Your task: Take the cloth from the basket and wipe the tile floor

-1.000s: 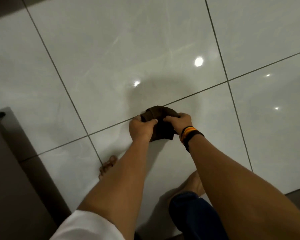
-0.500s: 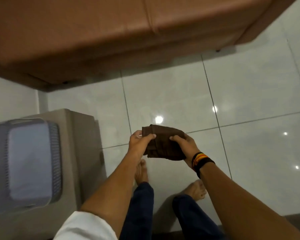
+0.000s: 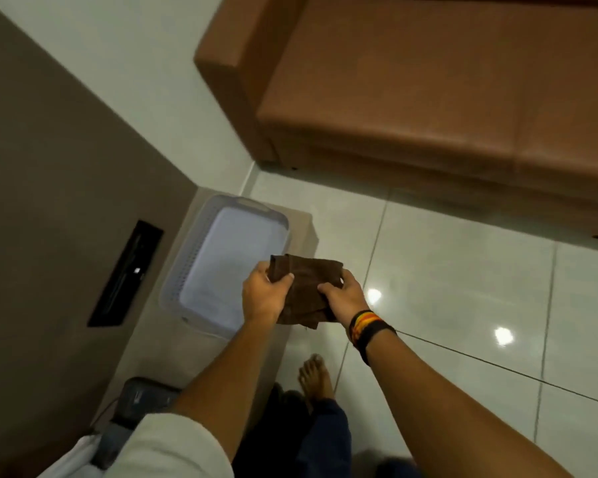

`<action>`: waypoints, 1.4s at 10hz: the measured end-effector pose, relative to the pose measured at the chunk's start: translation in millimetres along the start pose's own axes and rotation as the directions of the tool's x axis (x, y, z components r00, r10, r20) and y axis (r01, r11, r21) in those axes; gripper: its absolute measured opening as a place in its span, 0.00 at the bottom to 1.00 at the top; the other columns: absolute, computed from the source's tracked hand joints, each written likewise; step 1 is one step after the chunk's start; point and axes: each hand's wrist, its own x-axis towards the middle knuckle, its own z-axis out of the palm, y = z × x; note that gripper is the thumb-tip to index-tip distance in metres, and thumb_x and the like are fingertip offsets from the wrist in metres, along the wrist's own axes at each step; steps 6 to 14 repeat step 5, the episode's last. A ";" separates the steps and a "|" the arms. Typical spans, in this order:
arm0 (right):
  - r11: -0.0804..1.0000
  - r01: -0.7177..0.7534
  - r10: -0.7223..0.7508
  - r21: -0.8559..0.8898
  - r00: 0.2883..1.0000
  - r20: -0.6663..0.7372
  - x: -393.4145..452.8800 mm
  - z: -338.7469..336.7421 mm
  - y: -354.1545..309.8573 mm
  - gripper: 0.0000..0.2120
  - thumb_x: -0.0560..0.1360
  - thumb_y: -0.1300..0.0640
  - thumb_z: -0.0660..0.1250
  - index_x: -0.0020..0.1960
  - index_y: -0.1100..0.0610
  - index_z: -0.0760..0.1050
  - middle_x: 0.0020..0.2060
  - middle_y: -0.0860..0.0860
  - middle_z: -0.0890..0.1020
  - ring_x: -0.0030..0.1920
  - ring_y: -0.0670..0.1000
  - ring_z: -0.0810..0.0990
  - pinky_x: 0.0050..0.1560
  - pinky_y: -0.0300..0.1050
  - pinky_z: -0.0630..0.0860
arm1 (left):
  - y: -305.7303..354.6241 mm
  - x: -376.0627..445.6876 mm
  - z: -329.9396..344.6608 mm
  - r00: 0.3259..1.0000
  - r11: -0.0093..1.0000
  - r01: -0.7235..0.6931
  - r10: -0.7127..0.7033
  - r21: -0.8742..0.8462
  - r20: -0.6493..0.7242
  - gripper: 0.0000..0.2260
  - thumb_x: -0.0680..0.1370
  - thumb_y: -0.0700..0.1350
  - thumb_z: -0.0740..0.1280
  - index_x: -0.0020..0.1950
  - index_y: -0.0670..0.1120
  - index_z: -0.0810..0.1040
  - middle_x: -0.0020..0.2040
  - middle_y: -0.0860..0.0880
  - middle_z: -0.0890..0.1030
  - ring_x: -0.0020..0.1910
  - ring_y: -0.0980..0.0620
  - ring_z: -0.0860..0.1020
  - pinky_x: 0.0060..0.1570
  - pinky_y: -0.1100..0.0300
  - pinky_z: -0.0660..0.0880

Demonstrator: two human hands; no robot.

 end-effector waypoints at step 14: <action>0.979 -0.060 0.069 -0.197 0.997 0.044 57.5 198.3 5.1 0.17 0.79 0.60 0.68 0.67 0.59 0.74 0.60 0.56 0.81 0.61 0.59 0.81 0.66 0.55 0.77 | -113.9 117.6 -121.5 0.992 0.993 -0.025 0.038 0.112 -0.118 0.23 0.84 0.49 0.66 0.78 0.42 0.71 0.76 0.38 0.73 0.77 0.37 0.69 0.78 0.40 0.65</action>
